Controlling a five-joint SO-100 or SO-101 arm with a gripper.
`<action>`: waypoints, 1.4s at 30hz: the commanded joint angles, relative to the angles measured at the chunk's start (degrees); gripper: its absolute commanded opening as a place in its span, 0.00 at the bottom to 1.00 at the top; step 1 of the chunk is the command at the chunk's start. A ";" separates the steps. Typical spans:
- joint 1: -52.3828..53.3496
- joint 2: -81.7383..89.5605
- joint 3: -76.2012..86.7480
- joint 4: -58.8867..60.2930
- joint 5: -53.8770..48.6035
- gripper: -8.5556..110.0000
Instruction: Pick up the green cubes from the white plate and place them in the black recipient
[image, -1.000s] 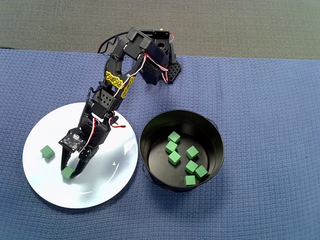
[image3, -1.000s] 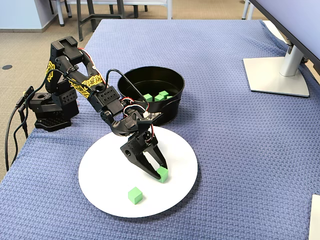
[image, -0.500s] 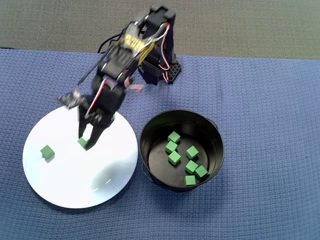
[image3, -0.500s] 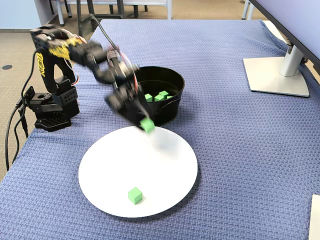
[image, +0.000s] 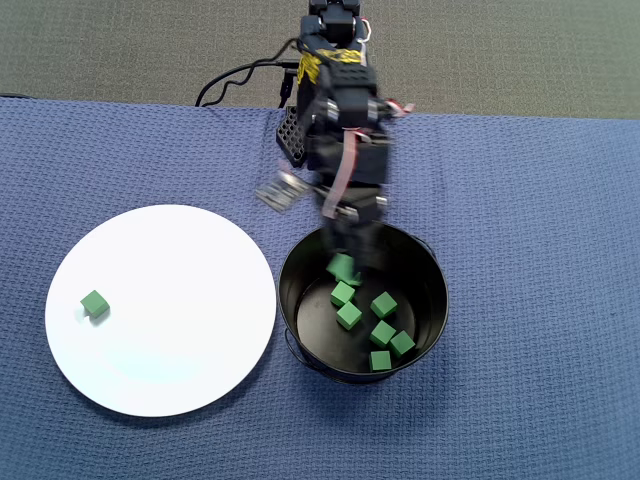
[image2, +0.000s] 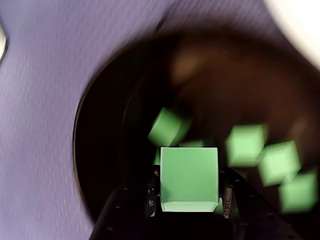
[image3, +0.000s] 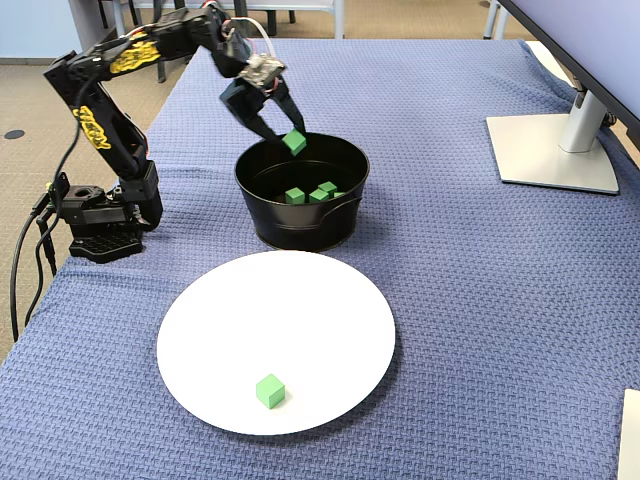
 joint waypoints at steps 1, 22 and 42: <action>-8.44 -3.52 -1.67 -1.58 2.99 0.26; 35.77 -10.90 -24.35 -2.02 -29.36 0.07; 57.83 -41.04 -14.50 -46.93 -75.32 0.31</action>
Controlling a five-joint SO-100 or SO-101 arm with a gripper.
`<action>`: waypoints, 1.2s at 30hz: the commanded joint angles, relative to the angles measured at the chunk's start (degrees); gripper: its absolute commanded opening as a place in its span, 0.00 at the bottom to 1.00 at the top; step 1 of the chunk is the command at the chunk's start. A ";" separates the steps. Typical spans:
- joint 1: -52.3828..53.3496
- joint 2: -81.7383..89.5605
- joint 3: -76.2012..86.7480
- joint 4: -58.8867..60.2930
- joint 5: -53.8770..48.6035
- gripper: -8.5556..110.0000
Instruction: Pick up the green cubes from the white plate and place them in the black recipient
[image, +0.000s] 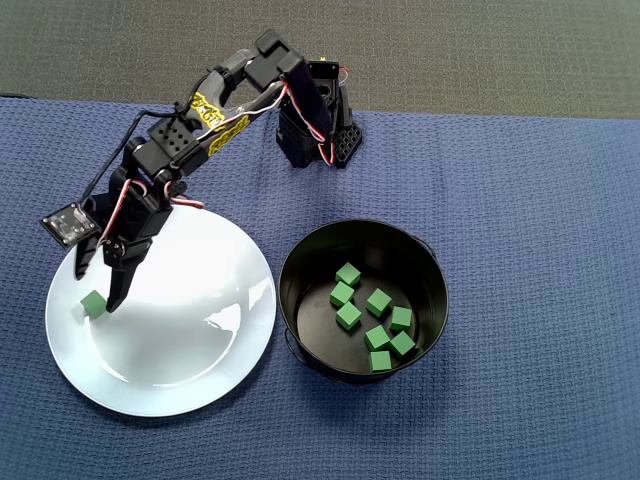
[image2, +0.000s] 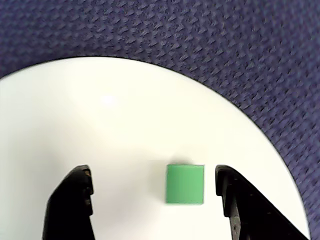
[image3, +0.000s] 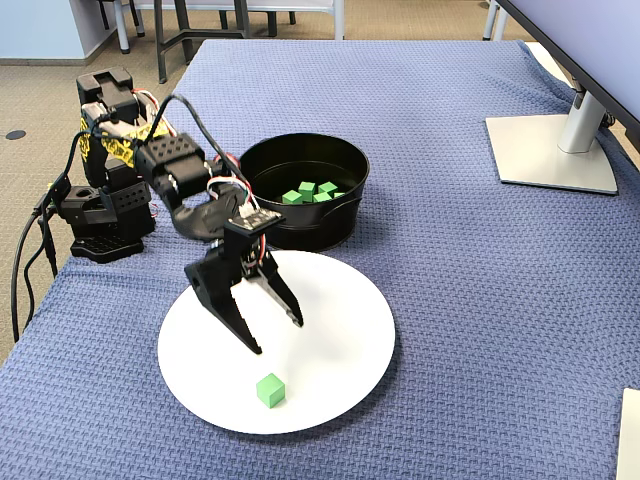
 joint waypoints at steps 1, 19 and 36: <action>0.97 0.00 0.62 -10.20 -5.54 0.31; -0.53 -0.79 15.21 -23.99 -6.59 0.30; 0.44 -7.38 12.83 -26.63 -7.38 0.29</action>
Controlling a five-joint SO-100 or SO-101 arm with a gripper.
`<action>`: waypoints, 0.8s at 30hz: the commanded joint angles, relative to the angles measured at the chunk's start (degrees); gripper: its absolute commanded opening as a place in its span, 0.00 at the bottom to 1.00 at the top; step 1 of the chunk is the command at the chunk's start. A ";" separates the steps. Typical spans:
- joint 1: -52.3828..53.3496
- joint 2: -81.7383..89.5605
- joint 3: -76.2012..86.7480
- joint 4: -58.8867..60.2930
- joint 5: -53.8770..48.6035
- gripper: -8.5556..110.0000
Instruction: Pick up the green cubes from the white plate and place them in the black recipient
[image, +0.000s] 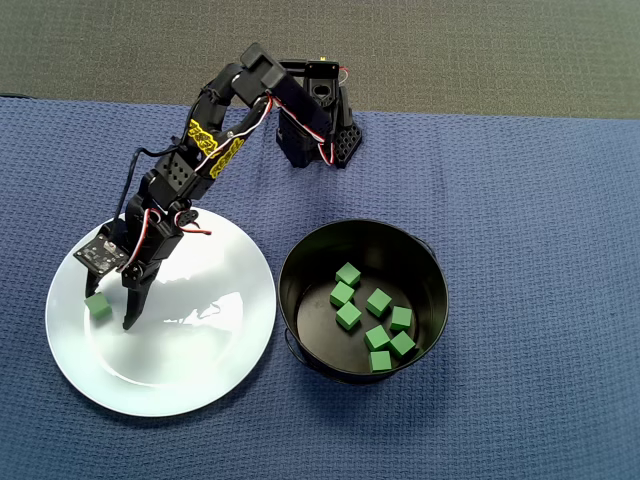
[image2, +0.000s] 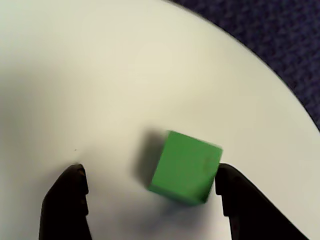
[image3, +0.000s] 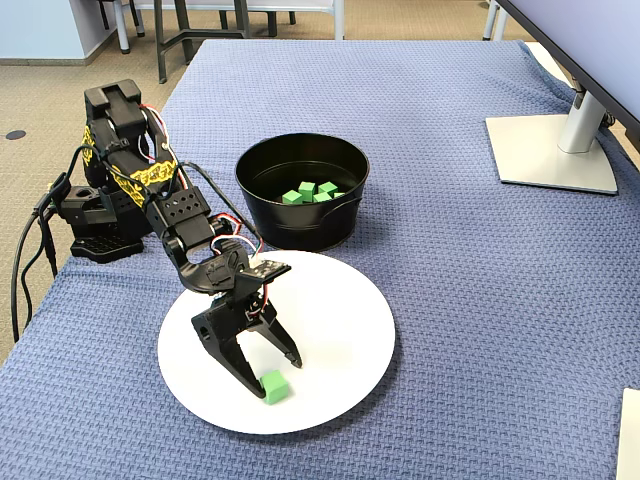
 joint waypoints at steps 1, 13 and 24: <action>0.18 0.44 -3.34 -0.79 -0.44 0.29; 0.09 0.62 -2.72 -0.62 -0.18 0.20; 0.18 -2.55 -6.15 -0.97 0.62 0.08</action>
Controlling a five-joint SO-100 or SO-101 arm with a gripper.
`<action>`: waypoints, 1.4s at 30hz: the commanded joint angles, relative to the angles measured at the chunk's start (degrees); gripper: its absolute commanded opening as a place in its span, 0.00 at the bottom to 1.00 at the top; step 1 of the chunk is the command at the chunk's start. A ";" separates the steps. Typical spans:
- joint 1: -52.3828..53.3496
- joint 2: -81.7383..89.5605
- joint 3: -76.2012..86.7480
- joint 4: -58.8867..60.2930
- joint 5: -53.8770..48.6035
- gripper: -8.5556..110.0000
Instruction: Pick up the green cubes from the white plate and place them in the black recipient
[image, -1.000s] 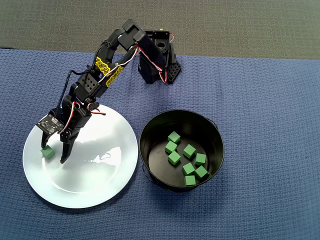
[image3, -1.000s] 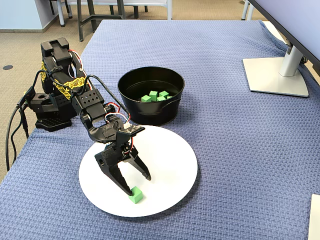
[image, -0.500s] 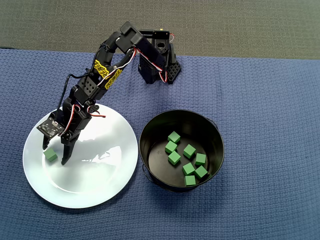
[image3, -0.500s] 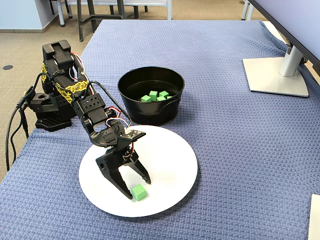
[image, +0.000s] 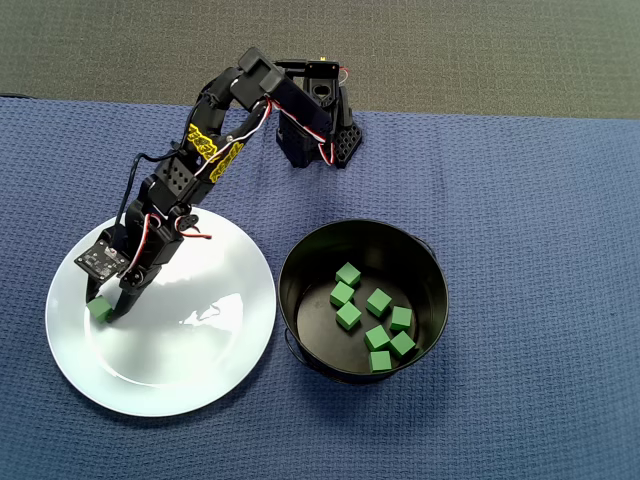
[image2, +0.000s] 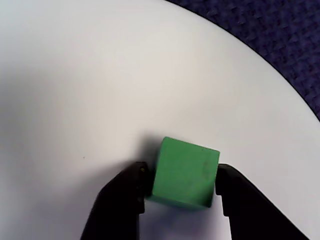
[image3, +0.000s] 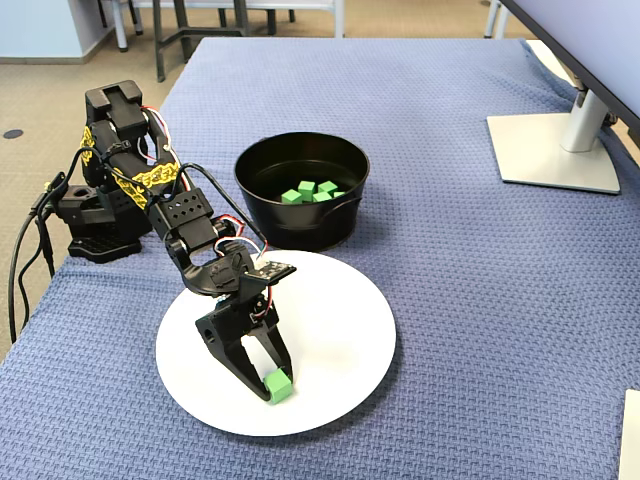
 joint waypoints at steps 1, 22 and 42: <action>1.05 -0.18 -3.87 -0.97 0.00 0.07; -7.73 47.02 15.21 31.73 36.74 0.07; -55.20 53.61 -0.35 61.87 90.44 0.07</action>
